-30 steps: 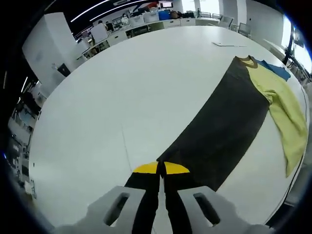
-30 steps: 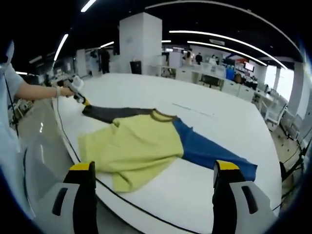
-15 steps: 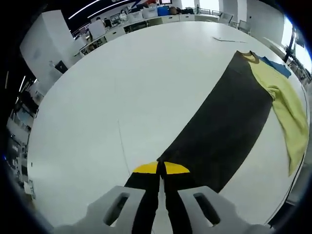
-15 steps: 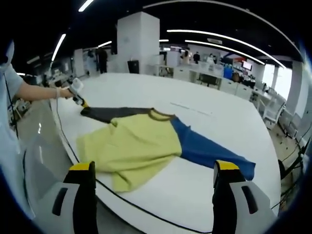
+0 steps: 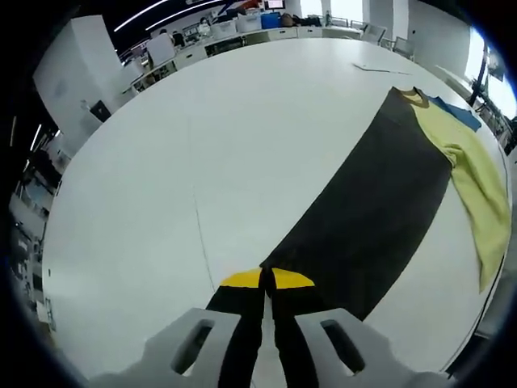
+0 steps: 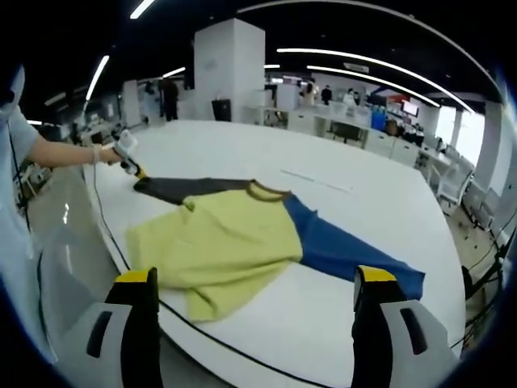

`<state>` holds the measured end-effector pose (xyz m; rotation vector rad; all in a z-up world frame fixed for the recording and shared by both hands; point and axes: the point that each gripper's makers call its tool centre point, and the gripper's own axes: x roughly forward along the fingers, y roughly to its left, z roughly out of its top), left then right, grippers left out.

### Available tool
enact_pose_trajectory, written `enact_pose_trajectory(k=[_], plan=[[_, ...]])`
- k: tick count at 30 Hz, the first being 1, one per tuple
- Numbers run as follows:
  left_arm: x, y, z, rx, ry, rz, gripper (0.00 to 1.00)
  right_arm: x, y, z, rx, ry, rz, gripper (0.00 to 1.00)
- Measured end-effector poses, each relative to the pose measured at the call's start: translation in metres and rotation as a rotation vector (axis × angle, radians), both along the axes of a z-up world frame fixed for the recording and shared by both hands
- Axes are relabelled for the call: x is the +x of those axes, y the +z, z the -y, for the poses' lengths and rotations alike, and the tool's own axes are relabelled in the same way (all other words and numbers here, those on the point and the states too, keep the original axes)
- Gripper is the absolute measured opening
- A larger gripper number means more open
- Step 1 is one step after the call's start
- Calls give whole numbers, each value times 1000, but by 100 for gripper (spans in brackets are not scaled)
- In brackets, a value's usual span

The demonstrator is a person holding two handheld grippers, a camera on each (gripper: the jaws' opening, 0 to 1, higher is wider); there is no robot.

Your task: Fold the garment on the visible template until the final outline fits inside the template.

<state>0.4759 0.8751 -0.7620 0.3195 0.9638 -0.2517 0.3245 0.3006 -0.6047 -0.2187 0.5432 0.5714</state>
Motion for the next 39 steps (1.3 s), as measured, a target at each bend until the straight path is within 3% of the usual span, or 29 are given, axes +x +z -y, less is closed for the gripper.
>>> enact_pose_trajectory(k=[8, 18, 27, 31, 33, 36, 39], plan=[[-1, 3, 0, -12, -5, 12, 0, 2, 1, 3, -1, 3, 2, 100], [-10, 8, -14, 23, 5, 12, 0, 4, 0, 0, 5, 14, 4, 100], [-4, 23, -13, 29, 6, 66, 0, 4, -2, 0, 13, 14, 0, 100], [-4, 32, 7, -5, -34, 75, 0, 3, -4, 0, 14, 15, -6, 100], [-3, 36, 24, -27, -78, 113, 1, 3, -5, 0, 18, 12, -6, 100], [-13, 34, 41, -33, -101, 93, 10, 2, -4, 0, 22, 9, -5, 100], [-19, 30, 54, -34, -145, 89, 11, 1, -5, 1, 21, 8, -7, 100]])
